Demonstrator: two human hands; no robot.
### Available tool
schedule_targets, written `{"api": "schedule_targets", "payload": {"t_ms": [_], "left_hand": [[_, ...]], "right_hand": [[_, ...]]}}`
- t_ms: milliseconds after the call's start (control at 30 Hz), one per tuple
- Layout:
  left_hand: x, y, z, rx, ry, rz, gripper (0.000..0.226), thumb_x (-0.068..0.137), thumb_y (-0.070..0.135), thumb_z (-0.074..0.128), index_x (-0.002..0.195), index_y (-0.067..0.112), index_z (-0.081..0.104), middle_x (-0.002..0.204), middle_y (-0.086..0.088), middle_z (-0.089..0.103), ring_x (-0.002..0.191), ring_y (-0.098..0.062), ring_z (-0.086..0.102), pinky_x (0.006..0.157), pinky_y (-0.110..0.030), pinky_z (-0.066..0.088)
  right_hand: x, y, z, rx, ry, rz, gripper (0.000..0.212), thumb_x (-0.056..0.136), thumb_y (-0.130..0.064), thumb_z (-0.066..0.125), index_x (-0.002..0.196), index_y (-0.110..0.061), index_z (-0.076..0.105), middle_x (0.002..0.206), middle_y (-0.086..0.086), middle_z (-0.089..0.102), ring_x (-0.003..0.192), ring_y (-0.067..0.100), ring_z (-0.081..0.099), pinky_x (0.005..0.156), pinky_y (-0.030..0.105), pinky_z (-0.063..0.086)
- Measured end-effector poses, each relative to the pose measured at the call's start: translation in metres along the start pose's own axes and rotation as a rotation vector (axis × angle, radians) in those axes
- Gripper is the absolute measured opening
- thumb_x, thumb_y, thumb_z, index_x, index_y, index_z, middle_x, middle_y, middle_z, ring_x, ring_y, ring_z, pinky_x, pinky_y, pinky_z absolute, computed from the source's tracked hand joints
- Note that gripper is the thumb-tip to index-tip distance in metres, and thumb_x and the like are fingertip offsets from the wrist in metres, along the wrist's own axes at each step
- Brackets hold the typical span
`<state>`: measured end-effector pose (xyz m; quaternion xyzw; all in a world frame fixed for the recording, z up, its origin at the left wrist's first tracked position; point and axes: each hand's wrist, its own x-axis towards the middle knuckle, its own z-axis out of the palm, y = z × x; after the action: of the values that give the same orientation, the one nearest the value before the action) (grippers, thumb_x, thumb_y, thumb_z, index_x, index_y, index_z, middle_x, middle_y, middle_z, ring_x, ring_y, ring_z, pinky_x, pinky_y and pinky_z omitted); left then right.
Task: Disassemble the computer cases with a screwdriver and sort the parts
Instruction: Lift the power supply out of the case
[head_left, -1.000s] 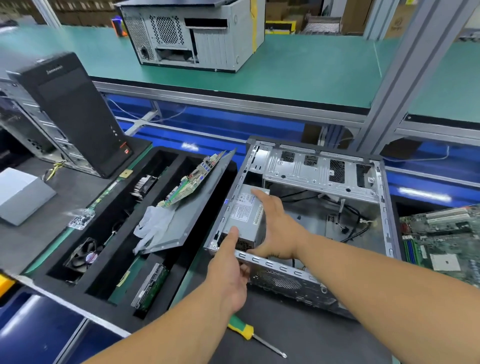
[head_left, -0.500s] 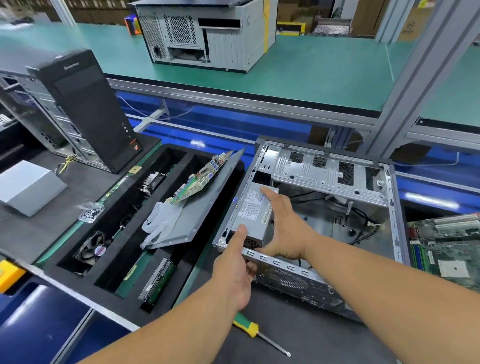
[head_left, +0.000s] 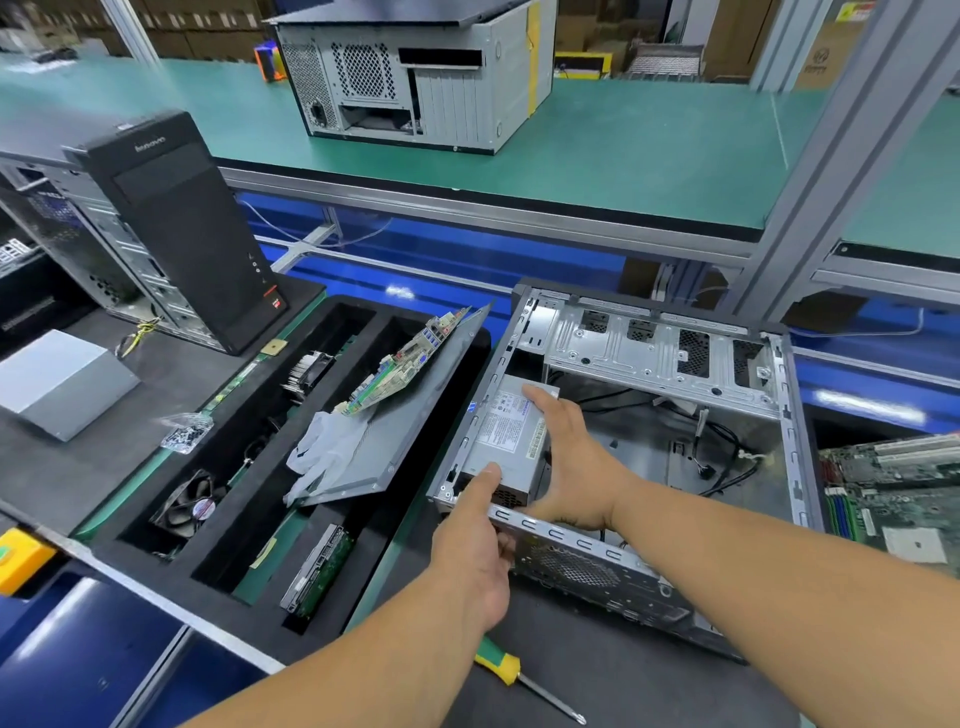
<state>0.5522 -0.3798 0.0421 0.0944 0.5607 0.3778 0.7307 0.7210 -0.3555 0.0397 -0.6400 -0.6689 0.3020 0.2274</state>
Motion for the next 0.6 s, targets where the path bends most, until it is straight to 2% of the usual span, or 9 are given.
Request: {"api": "schedule_targets", "payload": {"t_ms": [100, 200, 333, 467, 533, 600], "left_hand": [[-0.001, 0.0008, -0.0003, 0.014, -0.001, 0.017, 0.051, 0.078, 0.039, 0.088, 0.113, 0.006, 0.072, 0.071, -0.005, 0.059, 0.053, -0.014, 0.044, 0.062, -0.032, 0.044], [-0.002, 0.0035, -0.0022, 0.045, -0.014, 0.026, 0.054, 0.076, 0.039, 0.09, 0.113, 0.004, 0.071, 0.074, -0.009, 0.063, 0.058, -0.019, 0.05, 0.064, -0.035, 0.048], [-0.0019, 0.0083, -0.0042, 0.073, -0.023, 0.021, 0.048, 0.078, 0.039, 0.088, 0.11, 0.006, 0.072, 0.064, -0.001, 0.061, 0.05, -0.014, 0.05, 0.06, -0.032, 0.05], [-0.0023, 0.0093, -0.004, 0.037, -0.044, 0.007, 0.043, 0.083, 0.037, 0.085, 0.11, 0.007, 0.071, 0.066, -0.003, 0.063, 0.055, -0.016, 0.05, 0.059, -0.032, 0.048], [-0.0023, 0.0088, -0.0036, 0.021, -0.061, 0.003, 0.042, 0.084, 0.036, 0.085, 0.111, 0.007, 0.07, 0.07, -0.006, 0.064, 0.053, -0.017, 0.05, 0.054, -0.03, 0.045], [-0.0034, 0.0081, -0.0011, 0.006, -0.066, 0.005, 0.043, 0.084, 0.033, 0.084, 0.113, 0.005, 0.069, 0.075, -0.009, 0.064, 0.055, -0.019, 0.052, 0.053, -0.03, 0.046]], "right_hand": [[-0.0013, 0.0015, -0.0006, 0.017, 0.012, -0.01, 0.143, 0.049, -0.048, 0.094, 0.15, -0.064, -0.007, 0.155, -0.015, 0.01, 0.122, 0.025, 0.053, 0.096, 0.043, 0.054], [-0.0025, 0.0033, -0.001, 0.025, 0.026, -0.016, 0.143, 0.049, -0.05, 0.095, 0.146, -0.068, -0.009, 0.15, -0.016, 0.015, 0.12, 0.024, 0.053, 0.097, 0.04, 0.052], [-0.0031, 0.001, -0.0002, 0.012, 0.013, -0.012, 0.142, 0.049, -0.053, 0.092, 0.146, -0.068, -0.011, 0.152, -0.015, 0.013, 0.122, 0.024, 0.053, 0.099, 0.042, 0.052], [-0.0009, -0.0041, 0.001, -0.033, -0.004, -0.004, 0.142, 0.047, -0.057, 0.088, 0.151, -0.06, -0.008, 0.149, -0.014, 0.014, 0.11, 0.022, 0.058, 0.092, 0.04, 0.055], [-0.0008, -0.0043, 0.0015, -0.055, 0.0, -0.011, 0.141, 0.048, -0.052, 0.088, 0.153, -0.059, -0.006, 0.148, -0.01, 0.017, 0.104, 0.022, 0.06, 0.087, 0.041, 0.057], [-0.0001, -0.0032, 0.0007, -0.063, -0.005, -0.021, 0.141, 0.05, -0.047, 0.091, 0.152, -0.061, -0.006, 0.152, -0.005, 0.015, 0.107, 0.025, 0.06, 0.086, 0.043, 0.058]]}}
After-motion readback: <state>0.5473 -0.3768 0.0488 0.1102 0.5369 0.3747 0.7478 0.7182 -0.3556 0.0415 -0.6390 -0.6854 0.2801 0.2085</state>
